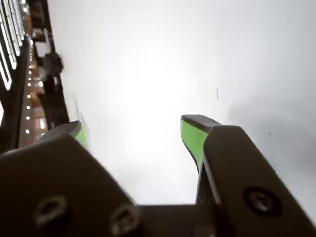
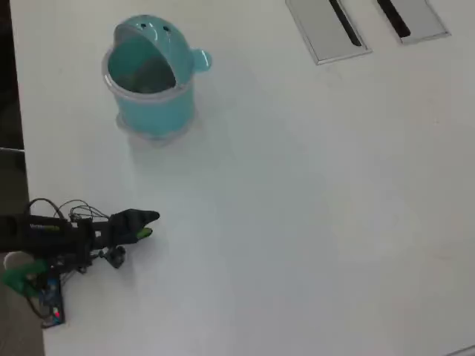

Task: Grasp RGB lego blocks and put them in the bin one by one.

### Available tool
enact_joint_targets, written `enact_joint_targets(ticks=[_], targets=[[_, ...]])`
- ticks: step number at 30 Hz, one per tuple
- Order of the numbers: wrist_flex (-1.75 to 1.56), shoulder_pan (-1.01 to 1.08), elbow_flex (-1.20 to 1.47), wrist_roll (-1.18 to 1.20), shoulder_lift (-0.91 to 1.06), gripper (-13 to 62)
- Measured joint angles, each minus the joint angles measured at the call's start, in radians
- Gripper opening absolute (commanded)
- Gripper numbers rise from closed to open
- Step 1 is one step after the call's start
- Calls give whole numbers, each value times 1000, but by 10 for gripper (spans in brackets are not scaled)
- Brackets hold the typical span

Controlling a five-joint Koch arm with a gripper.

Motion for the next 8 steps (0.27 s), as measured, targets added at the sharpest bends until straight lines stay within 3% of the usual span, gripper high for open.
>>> enact_joint_targets(ticks=[8], targets=[[0, 0, -2, 0, 0, 346]])
